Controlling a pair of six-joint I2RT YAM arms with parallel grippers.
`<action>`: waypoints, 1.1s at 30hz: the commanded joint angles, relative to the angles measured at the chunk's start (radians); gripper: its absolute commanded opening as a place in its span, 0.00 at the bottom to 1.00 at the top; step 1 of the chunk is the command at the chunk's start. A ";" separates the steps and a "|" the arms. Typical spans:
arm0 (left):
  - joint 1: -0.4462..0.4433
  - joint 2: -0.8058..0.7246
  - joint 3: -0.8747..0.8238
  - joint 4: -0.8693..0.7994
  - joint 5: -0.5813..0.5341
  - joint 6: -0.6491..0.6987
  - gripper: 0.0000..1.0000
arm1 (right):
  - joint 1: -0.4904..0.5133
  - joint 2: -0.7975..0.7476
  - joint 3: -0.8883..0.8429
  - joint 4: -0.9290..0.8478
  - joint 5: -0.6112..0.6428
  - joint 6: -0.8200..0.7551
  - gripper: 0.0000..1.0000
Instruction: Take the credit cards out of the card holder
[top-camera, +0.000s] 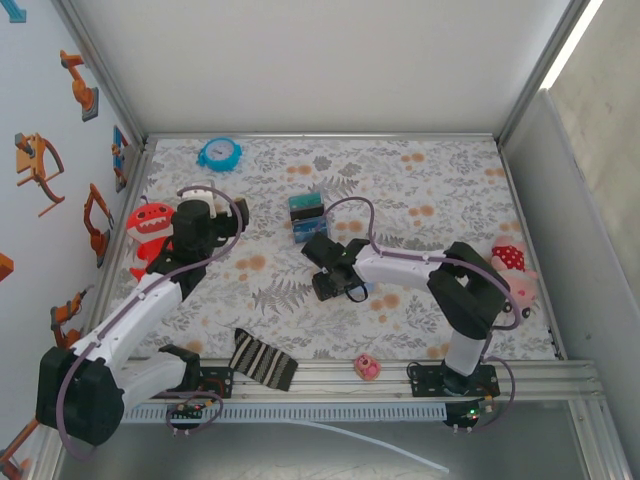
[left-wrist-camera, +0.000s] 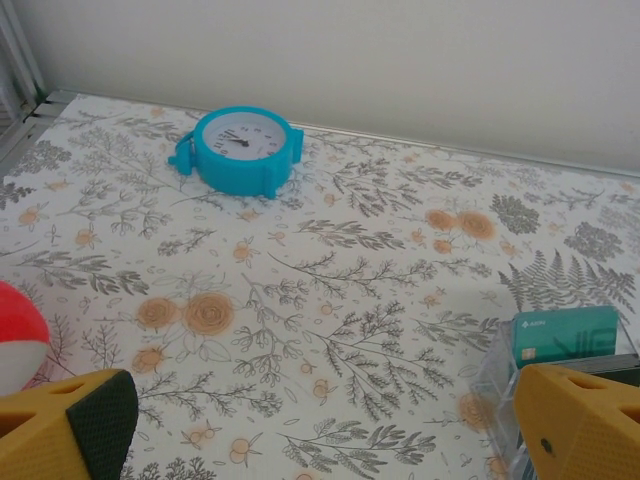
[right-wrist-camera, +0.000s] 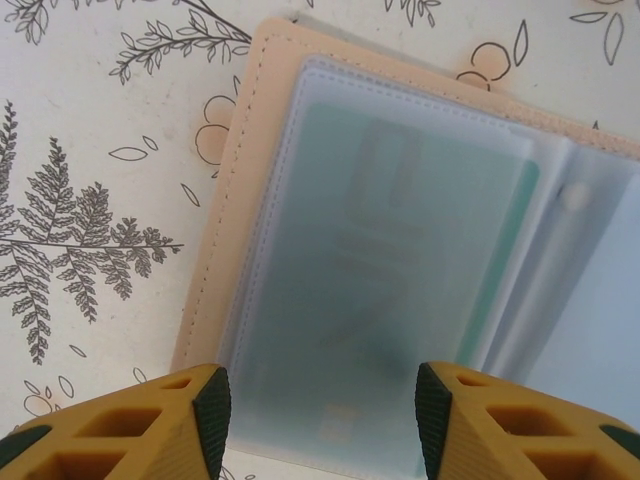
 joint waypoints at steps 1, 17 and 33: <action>0.006 -0.017 -0.008 -0.031 -0.040 -0.025 0.97 | 0.007 0.023 0.029 -0.033 0.022 -0.006 0.53; 0.003 0.004 0.025 -0.070 -0.029 -0.011 0.97 | 0.006 0.063 0.000 -0.033 0.022 -0.001 0.43; 0.000 -0.068 0.048 -0.114 0.059 0.000 0.97 | -0.024 -0.034 -0.037 0.047 -0.063 -0.032 0.30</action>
